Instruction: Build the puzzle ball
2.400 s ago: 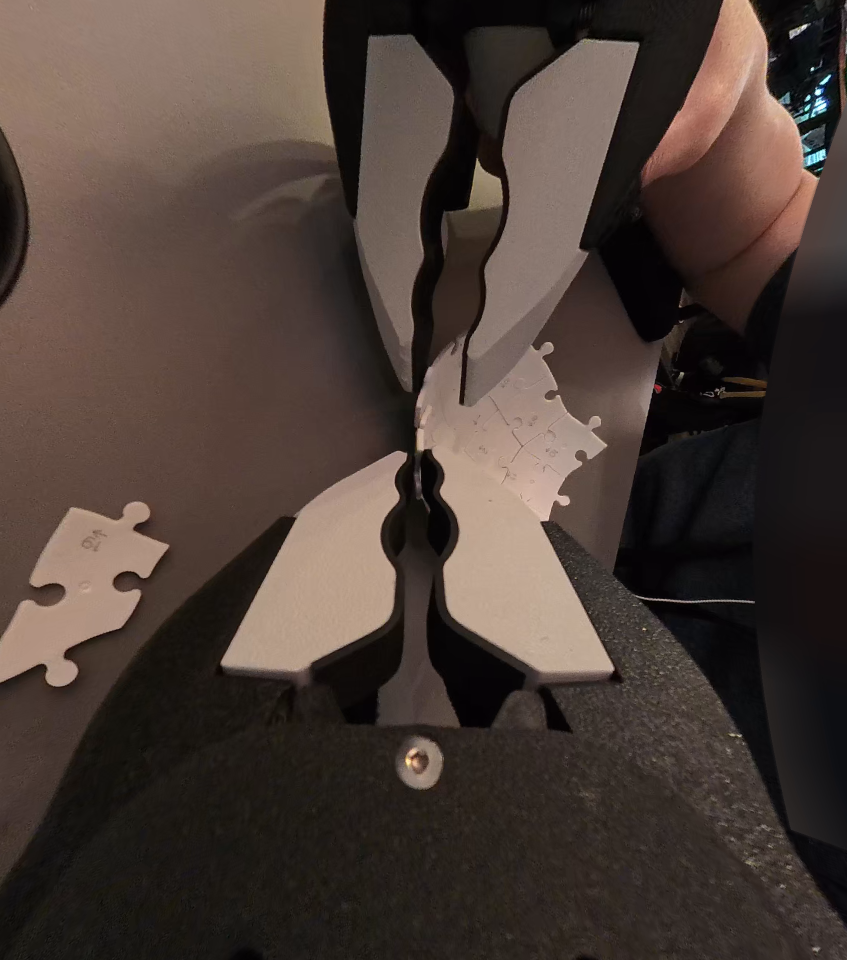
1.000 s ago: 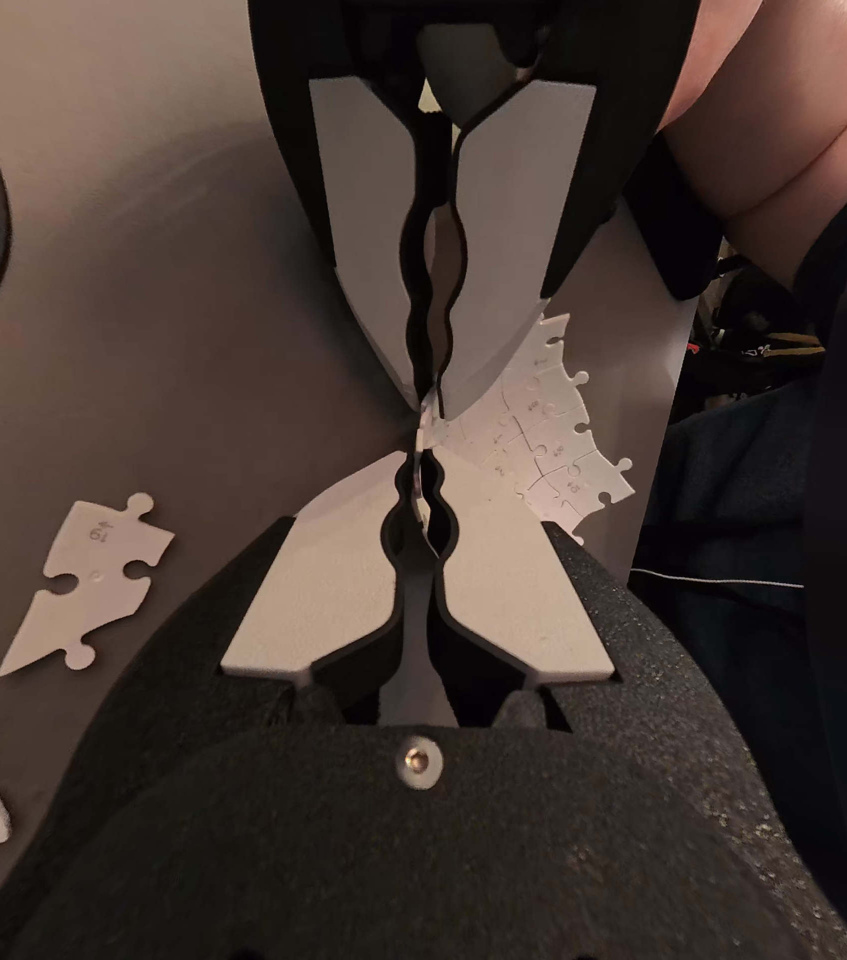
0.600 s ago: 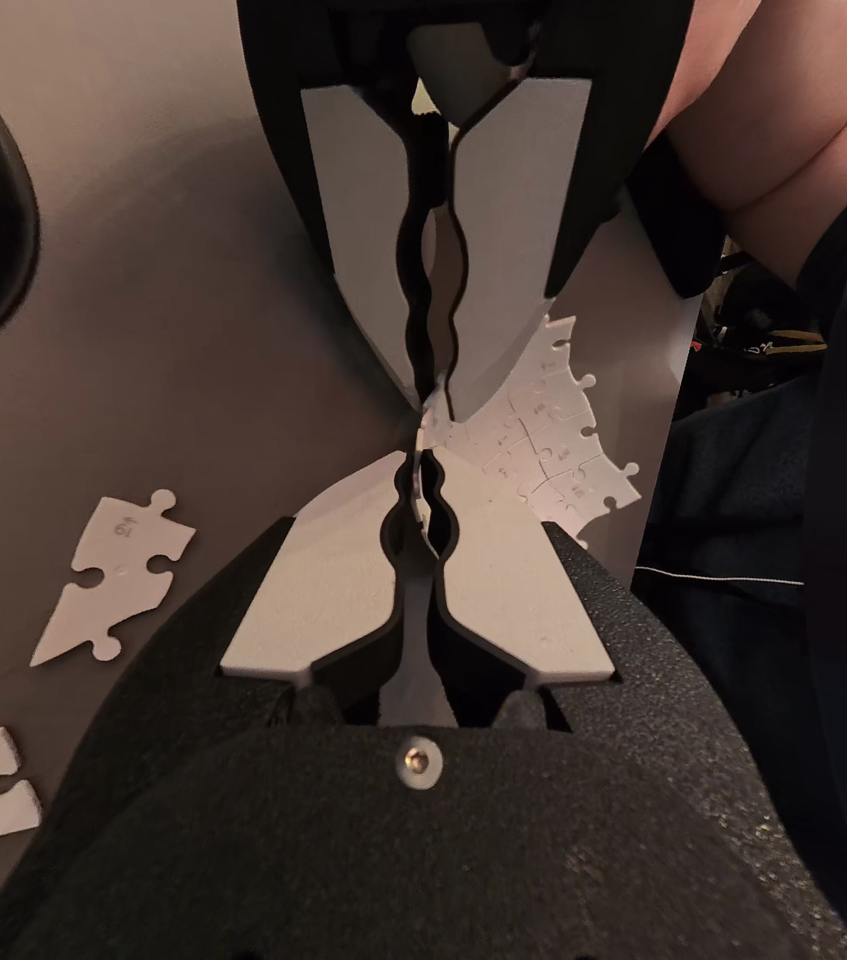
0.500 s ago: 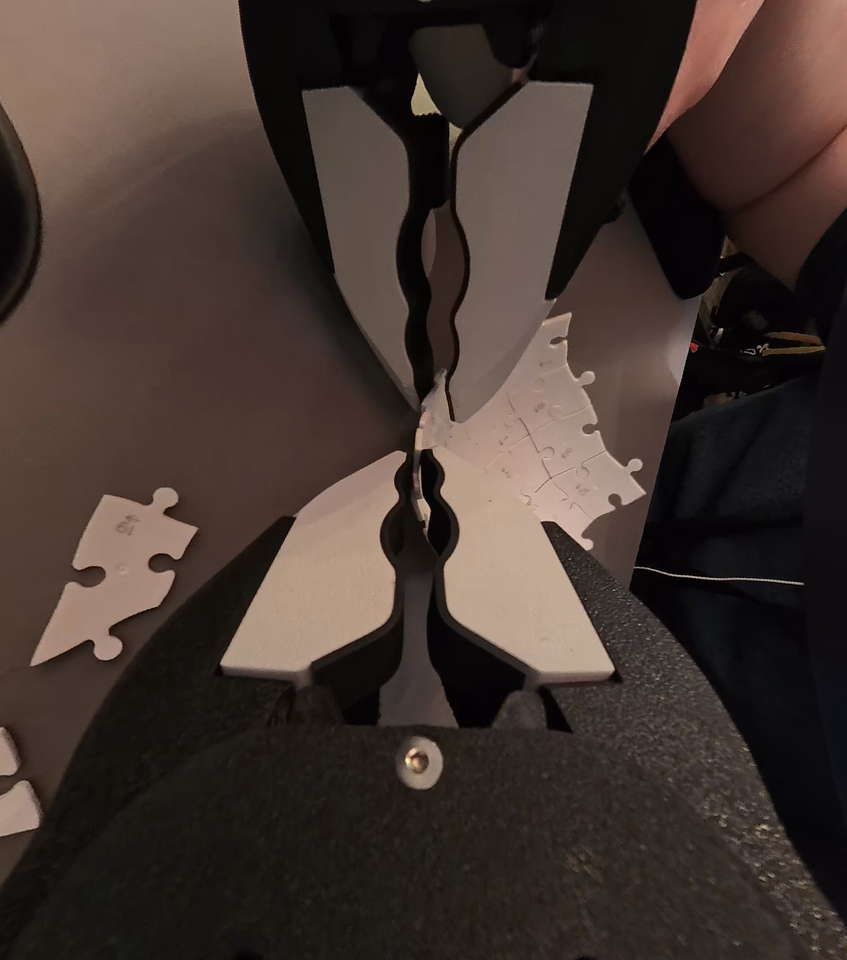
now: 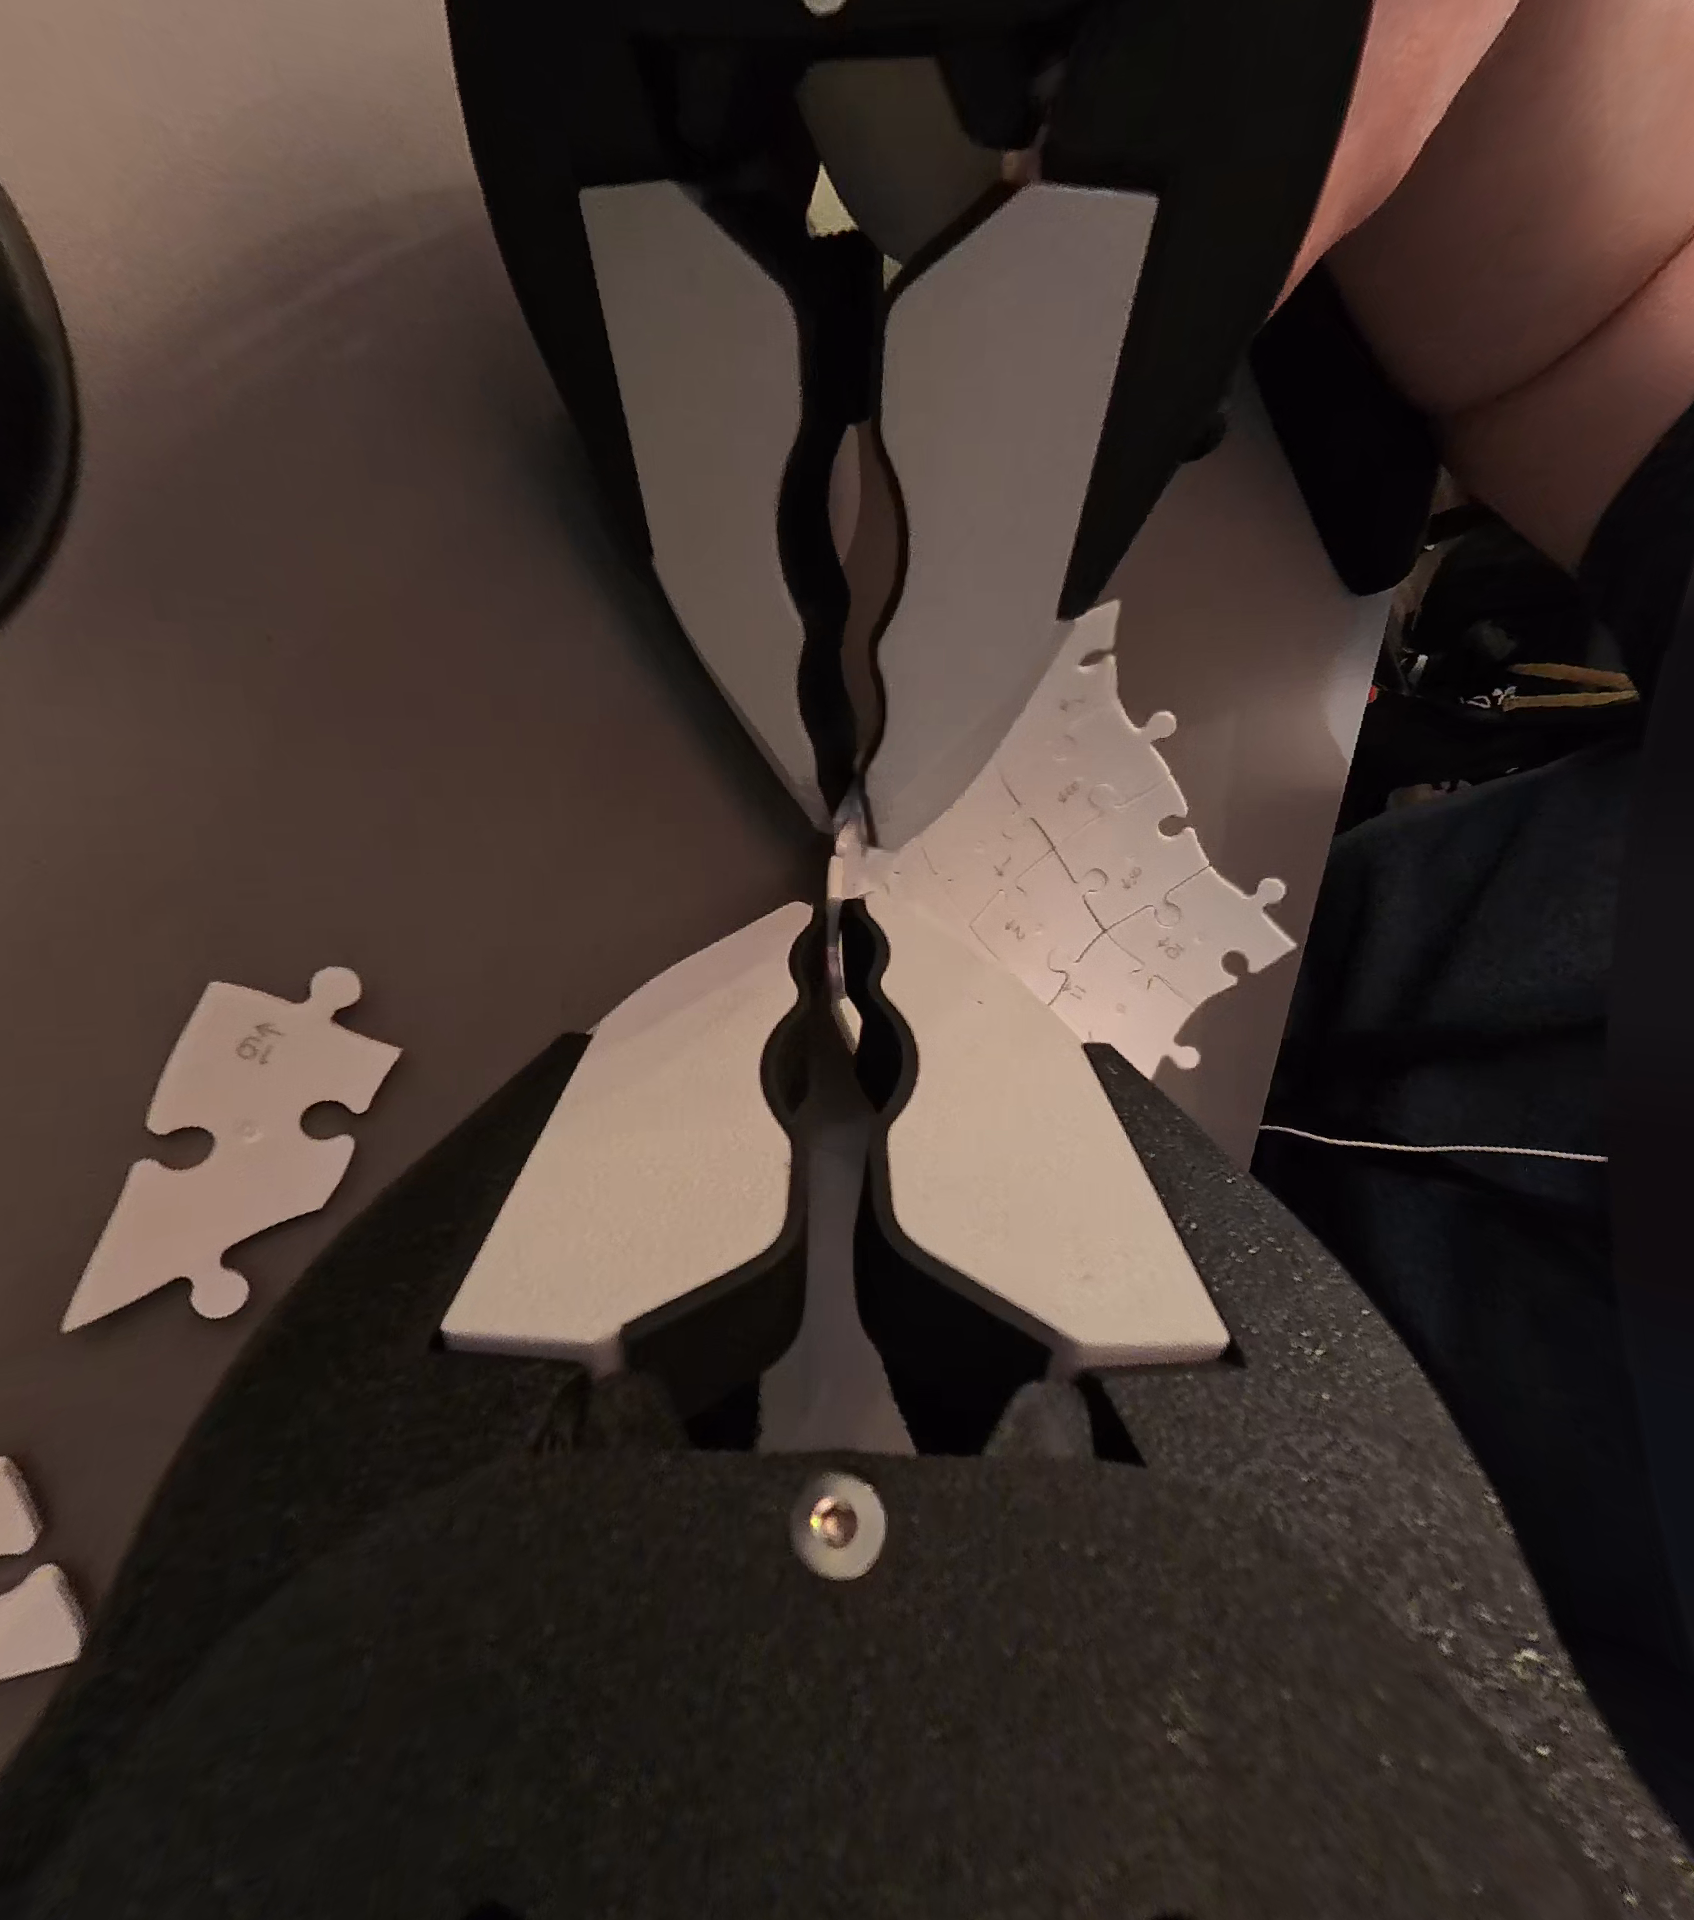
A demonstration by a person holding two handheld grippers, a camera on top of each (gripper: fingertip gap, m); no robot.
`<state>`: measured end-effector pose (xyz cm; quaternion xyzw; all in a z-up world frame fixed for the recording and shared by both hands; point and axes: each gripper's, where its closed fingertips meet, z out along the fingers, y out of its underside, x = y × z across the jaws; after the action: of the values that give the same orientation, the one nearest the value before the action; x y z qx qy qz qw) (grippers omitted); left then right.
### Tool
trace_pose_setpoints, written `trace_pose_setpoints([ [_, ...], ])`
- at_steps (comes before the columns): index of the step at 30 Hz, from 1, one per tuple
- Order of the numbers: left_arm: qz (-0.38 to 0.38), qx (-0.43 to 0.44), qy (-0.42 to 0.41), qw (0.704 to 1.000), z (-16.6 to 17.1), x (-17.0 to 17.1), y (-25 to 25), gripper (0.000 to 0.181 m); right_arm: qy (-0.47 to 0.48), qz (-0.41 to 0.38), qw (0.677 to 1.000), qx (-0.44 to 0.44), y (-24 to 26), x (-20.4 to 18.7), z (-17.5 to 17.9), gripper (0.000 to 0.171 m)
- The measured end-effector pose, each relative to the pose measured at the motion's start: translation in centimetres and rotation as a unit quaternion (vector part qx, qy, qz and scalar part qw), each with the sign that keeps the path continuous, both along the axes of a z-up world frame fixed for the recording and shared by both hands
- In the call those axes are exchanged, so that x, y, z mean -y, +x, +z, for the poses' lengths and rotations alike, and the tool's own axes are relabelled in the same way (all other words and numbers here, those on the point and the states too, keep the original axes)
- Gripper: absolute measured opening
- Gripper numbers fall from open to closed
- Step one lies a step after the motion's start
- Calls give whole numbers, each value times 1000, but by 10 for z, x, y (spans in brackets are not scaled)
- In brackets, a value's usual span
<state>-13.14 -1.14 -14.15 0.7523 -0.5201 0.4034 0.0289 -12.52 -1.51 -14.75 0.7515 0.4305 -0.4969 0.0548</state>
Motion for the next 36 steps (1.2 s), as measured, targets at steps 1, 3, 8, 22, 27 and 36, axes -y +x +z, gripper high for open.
trace_pose_setpoints([
  [1,1,1,2,1000,0,-1,0,2,4,2,1000,3,0,0,0,5],
  [3,2,-1,4,1000,0,-1,-1,2,7,4,1000,8,0,-1,-1,6],
  [8,2,-3,1,1000,-1,-2,-1,3,2,4,1000,15,0,-1,-2,6],
  [22,-1,-11,-2,1000,-3,-1,-3,3,-9,12,1000,11,-1,3,-4,6],
  [27,6,-9,-12,1000,-2,-2,-4,2,-3,4,1000,1,-2,0,-2,6],
  [36,30,-12,-25,999,-2,-5,-4,2,-4,-12,1000,4,-3,-2,-1,11],
])
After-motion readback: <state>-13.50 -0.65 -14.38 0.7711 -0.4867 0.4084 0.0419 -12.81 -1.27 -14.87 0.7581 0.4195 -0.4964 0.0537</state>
